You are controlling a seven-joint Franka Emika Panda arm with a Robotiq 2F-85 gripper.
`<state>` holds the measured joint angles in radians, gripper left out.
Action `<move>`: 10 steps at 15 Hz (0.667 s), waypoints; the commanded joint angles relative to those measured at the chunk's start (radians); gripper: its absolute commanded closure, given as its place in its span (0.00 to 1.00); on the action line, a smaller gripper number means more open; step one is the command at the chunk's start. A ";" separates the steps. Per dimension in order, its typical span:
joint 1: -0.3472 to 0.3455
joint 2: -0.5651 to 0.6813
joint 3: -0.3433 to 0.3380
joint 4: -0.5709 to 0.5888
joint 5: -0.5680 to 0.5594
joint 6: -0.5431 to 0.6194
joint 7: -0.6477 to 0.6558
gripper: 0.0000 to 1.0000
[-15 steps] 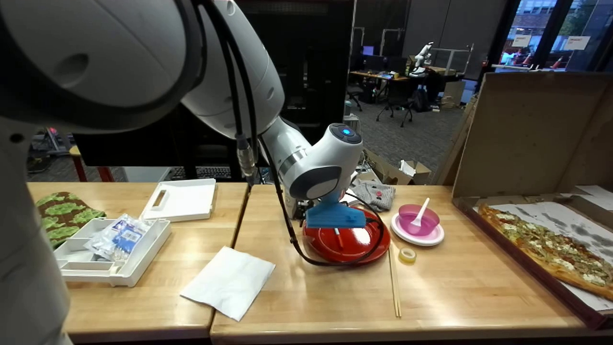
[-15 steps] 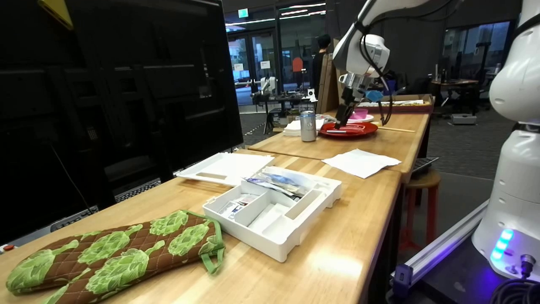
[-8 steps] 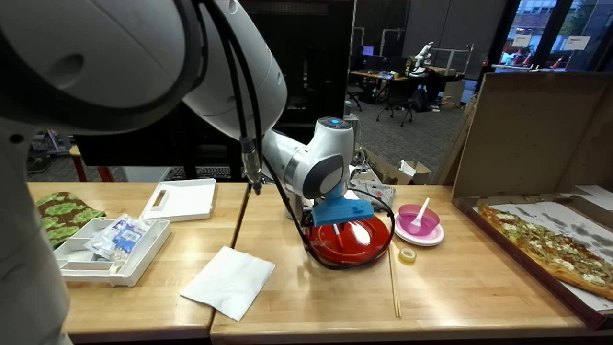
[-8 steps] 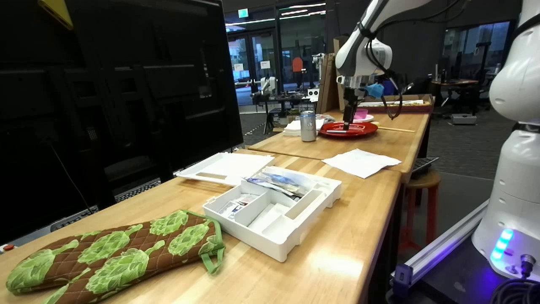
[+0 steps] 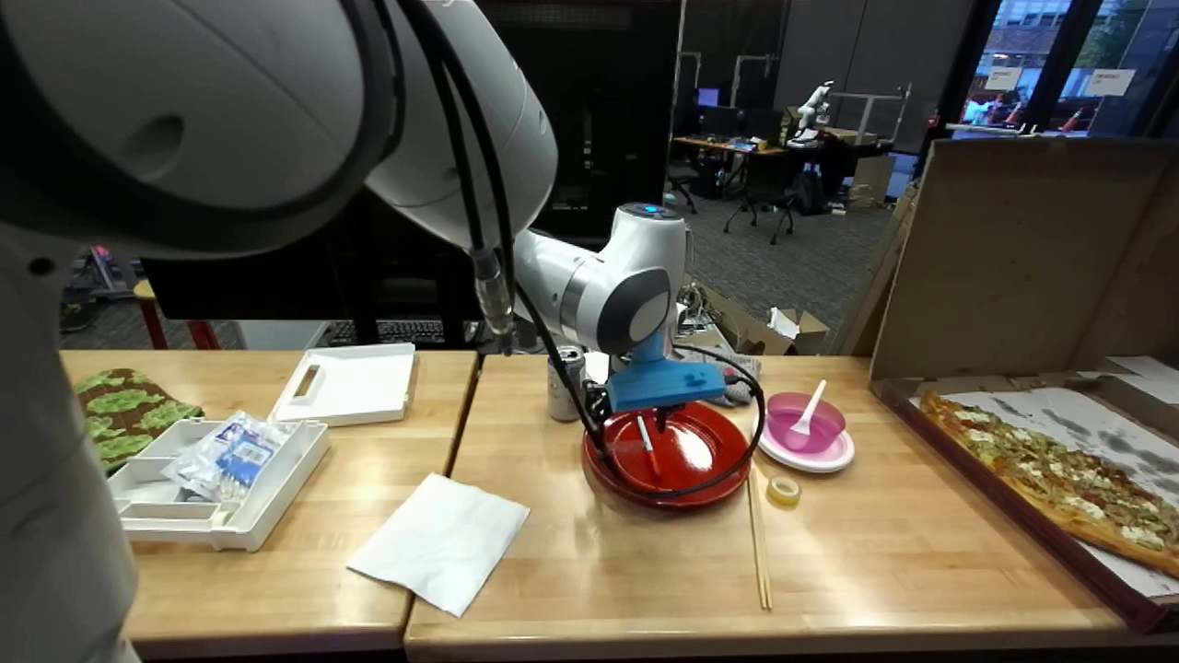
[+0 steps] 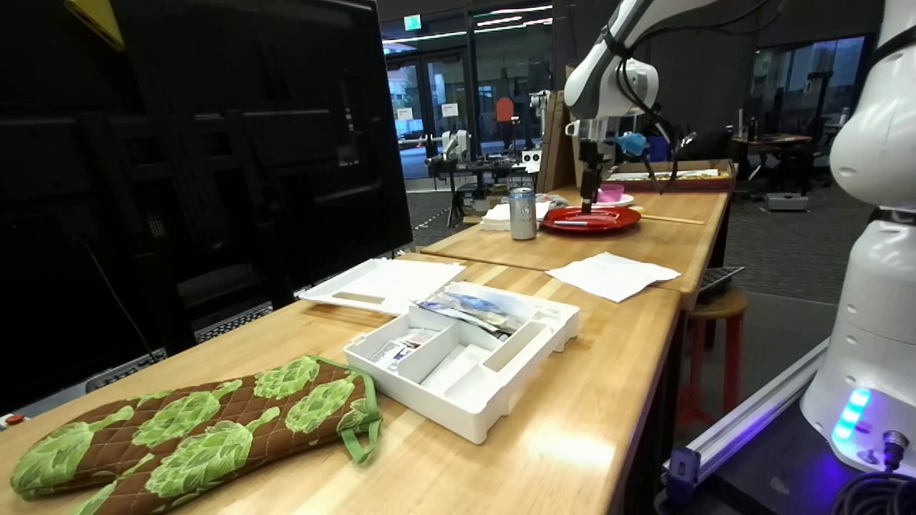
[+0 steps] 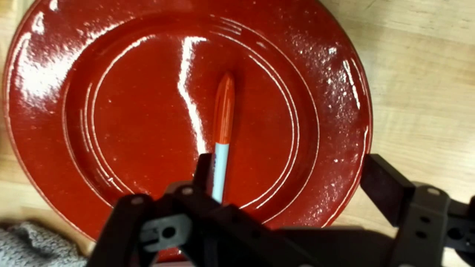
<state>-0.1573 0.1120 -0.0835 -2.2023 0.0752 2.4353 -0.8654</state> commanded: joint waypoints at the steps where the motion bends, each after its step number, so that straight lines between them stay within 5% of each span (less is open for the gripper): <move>1: -0.002 0.043 0.002 0.083 0.007 -0.083 -0.003 0.00; 10: -0.025 0.196 0.039 0.220 0.082 -0.094 -0.016 0.00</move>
<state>-0.1593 0.2608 -0.0688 -2.0313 0.1178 2.3416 -0.8661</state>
